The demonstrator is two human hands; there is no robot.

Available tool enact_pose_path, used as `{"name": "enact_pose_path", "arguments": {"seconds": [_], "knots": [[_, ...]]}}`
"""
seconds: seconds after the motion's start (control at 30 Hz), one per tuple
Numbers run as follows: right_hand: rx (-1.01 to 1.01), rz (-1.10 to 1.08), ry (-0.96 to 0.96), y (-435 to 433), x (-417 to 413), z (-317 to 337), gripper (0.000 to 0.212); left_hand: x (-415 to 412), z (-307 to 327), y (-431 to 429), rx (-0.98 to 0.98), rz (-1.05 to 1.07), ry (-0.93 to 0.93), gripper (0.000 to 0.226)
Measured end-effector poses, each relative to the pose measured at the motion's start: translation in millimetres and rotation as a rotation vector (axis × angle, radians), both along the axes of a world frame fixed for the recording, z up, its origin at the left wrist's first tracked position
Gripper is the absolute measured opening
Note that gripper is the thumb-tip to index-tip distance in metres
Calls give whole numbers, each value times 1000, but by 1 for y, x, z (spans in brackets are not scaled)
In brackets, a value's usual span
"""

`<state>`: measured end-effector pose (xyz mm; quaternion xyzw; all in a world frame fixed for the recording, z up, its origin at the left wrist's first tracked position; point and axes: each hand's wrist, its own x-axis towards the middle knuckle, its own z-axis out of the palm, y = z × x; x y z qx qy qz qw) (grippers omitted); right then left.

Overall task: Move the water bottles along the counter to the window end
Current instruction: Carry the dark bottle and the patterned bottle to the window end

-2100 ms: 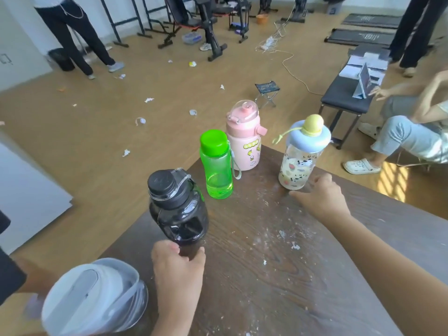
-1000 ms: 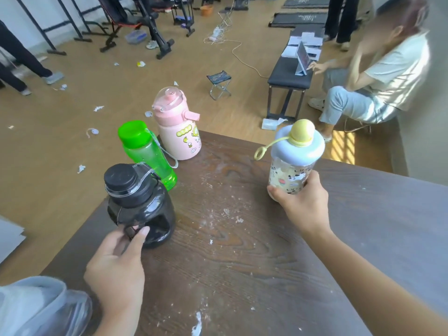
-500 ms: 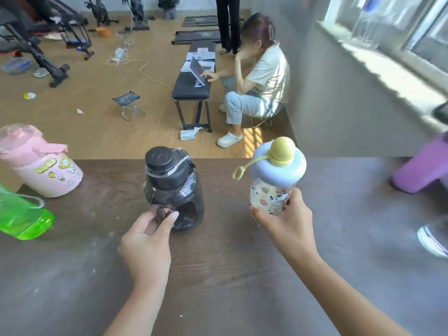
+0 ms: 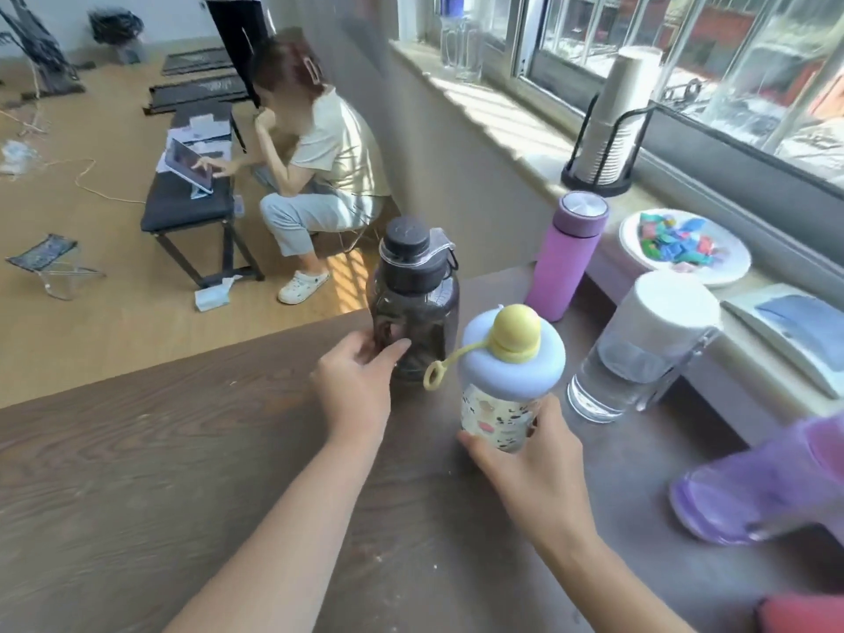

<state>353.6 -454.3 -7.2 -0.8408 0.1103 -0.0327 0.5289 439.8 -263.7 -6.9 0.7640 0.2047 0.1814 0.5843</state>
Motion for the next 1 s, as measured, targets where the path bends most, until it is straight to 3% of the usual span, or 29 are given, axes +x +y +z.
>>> {"name": "enact_pose_path", "arguments": {"seconds": [0.27,0.77,1.0], "knots": [[24,-44,49,-17,23,-13,61,59,-7,-51,9,-76,11,19],[45,-58,31,-11,28,-16,65,80,-27,-60,-109,-128,94,24],[-14,-24,46,-12,25,-15,63,72,-14,-52,-163,-232,168,45]]}}
